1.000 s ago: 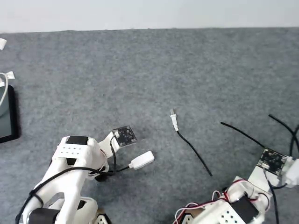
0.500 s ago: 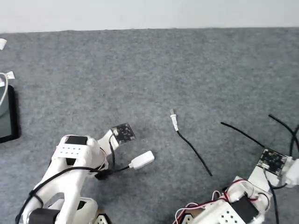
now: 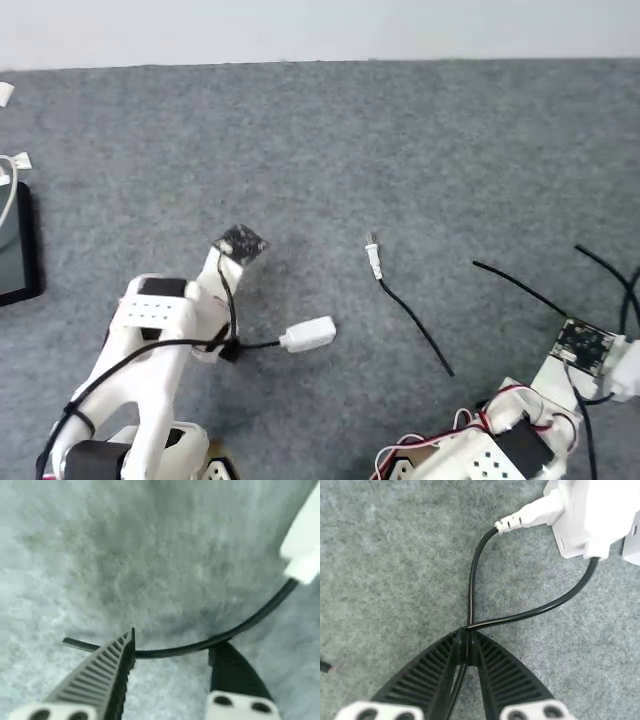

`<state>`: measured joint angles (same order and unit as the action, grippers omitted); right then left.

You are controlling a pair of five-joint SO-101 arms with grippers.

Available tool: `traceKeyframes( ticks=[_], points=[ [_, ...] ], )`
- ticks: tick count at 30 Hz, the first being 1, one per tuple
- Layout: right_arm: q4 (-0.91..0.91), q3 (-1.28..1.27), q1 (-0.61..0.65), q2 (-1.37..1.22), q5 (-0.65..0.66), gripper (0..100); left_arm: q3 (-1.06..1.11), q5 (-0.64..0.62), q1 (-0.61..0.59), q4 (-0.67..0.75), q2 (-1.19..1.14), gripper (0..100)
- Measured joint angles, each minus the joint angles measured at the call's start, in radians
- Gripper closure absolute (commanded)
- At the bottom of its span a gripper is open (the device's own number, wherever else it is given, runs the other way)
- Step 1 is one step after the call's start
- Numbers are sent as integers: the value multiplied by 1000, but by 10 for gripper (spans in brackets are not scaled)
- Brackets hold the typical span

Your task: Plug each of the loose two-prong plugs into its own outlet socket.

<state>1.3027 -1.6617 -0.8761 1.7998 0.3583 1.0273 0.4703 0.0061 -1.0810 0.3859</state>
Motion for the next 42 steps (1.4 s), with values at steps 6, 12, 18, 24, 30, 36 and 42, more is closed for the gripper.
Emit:
traceKeyframes(
  ticks=[6, 12, 18, 24, 30, 36, 42],
  points=[
    [0, 0, 0, 0, 0, 991, -98, -38, -2, -135, 0, 987],
    [0, 0, 0, 0, 0, 990, -80, 31, -5, -138, 0, 988],
    [0, 0, 0, 0, 0, 990, -25, 146, -5, -69, 0, 990],
    [0, 0, 0, 0, 0, 990, -57, 153, -5, 63, 0, 990],
    [0, 0, 0, 0, 0, 990, -110, 97, -2, 256, 0, 990],
    [0, 0, 0, 0, 0, 990, -114, -54, -2, 450, 0, 988],
    [0, 0, 0, 0, 0, 990, 28, -255, 43, 836, 0, 942]
  ],
)
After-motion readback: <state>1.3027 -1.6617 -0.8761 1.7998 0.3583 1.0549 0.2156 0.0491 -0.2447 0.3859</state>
